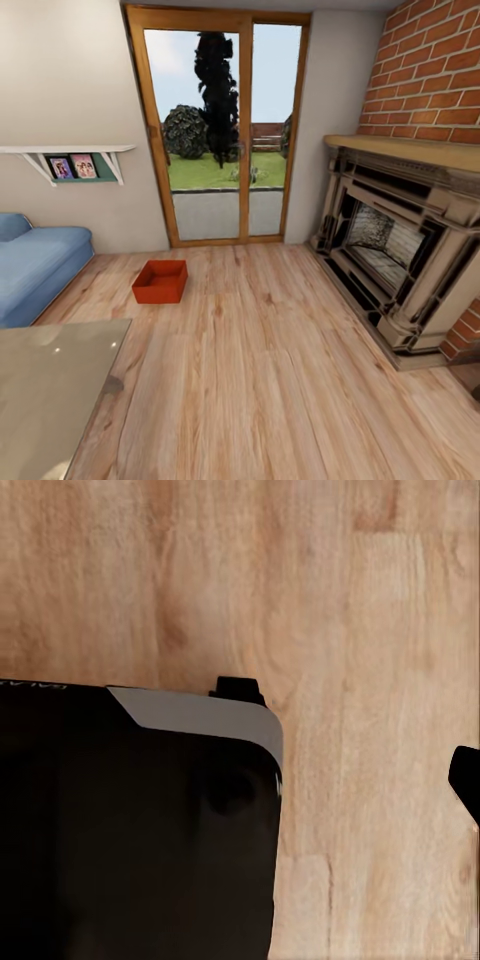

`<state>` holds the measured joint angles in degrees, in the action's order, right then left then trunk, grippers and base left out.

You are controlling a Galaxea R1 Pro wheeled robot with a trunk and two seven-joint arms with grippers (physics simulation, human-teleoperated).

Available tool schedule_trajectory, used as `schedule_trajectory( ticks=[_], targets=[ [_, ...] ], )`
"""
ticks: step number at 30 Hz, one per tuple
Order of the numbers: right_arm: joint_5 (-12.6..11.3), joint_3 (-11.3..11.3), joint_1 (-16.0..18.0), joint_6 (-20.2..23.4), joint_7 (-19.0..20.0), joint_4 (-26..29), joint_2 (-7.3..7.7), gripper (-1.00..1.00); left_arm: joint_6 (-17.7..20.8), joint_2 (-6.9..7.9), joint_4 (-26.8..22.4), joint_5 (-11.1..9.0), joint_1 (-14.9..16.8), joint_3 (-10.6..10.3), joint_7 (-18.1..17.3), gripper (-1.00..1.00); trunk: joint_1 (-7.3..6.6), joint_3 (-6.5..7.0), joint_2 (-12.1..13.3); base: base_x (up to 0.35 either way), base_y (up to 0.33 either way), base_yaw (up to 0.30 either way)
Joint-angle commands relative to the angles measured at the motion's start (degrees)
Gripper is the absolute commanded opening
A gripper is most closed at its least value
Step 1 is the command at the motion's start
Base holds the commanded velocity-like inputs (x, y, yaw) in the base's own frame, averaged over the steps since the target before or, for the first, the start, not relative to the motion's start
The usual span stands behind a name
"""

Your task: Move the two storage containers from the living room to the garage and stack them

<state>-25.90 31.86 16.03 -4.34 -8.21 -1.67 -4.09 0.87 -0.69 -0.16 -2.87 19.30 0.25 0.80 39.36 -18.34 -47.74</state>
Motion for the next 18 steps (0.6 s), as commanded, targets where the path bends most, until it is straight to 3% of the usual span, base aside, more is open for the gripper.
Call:
schedule_trajectory(
  ticks=[1, 8, 18],
  targets=[
    [-0.6, 0.5, 0.1, -0.3, 0.0, -0.2, -0.05, 1.0, 0.1, -0.02, 0.0, -0.3, 0.0, 0.0, 0.1, 1.0, 0.04, -0.07, 0.0, 0.321, 0.0, 0.25],
    [-0.6, 0.5, 0.1, -0.3, 0.0, -0.2, 0.03, 1.0, 0.1, -0.02, 0.0, -0.3, 0.0, 0.0, 0.1, 1.0, 0.04, -0.07, 0.0, 0.321, 0.0, 0.238],
    [-0.6, 0.5, 0.1, -0.5, 0.0, -0.2, 0.04, 1.0, 0.1, -0.02, 0.0, -0.3, 0.0, 0.0, 0.1, 1.0, 0.04, -0.07, 0.0, 0.321, 0.0, 0.033]
  ],
)
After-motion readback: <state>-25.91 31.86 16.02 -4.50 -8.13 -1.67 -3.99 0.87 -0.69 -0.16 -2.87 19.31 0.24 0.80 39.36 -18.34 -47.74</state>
